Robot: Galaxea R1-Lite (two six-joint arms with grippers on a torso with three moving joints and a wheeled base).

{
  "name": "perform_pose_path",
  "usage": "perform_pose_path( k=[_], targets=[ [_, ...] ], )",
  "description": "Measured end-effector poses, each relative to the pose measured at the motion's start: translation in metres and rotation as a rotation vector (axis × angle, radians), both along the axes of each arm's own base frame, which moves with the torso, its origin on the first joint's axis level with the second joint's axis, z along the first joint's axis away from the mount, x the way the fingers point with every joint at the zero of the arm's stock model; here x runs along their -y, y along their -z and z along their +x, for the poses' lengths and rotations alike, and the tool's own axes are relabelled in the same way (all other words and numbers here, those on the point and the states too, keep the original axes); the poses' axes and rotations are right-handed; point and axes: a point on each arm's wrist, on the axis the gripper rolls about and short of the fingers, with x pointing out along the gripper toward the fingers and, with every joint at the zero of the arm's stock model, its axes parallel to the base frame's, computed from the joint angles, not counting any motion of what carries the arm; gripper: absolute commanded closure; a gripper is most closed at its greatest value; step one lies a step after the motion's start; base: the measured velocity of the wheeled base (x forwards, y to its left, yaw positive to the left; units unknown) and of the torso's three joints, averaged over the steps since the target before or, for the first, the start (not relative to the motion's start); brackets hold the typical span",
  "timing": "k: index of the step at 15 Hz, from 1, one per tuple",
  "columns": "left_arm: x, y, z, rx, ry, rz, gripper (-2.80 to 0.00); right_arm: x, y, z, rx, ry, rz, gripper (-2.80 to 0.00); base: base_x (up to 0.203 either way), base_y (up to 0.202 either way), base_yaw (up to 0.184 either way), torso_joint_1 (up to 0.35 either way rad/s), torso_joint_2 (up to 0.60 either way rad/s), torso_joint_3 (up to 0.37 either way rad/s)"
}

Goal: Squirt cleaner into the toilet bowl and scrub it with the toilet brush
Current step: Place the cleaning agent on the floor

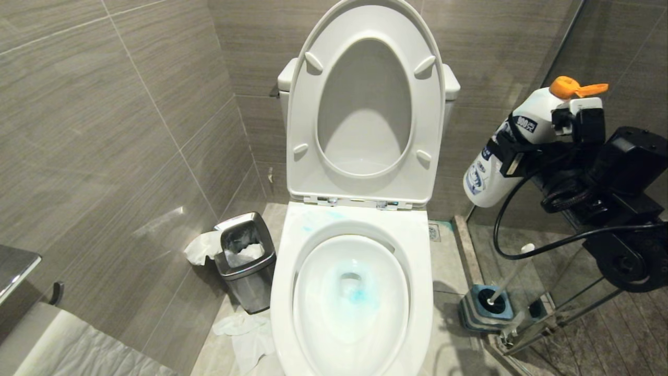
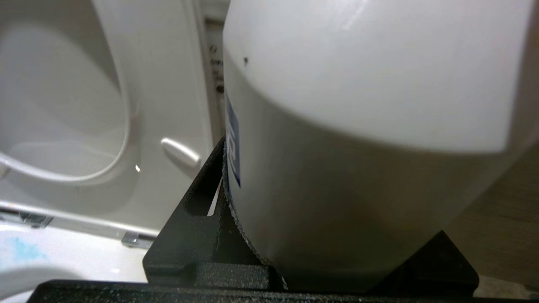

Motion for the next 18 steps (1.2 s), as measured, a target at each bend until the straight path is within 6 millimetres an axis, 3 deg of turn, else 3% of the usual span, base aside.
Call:
perform_pose_path(
  k=[3, 18],
  targets=[
    [0.000, 0.000, 0.000, 0.000, 0.000, 0.000, 0.00, -0.002, 0.007, 0.008, -0.012, -0.007, -0.008, 0.00, 0.000, 0.000, 0.000, 0.000, 0.00, 0.000],
    [0.000, 0.000, 0.000, 0.000, 0.000, -0.001, 0.00, 0.002, 0.003, 0.019, 0.013, -0.009, -0.041, 0.00, 0.000, 0.000, 0.000, 0.000, 0.00, 0.000]
  ],
)
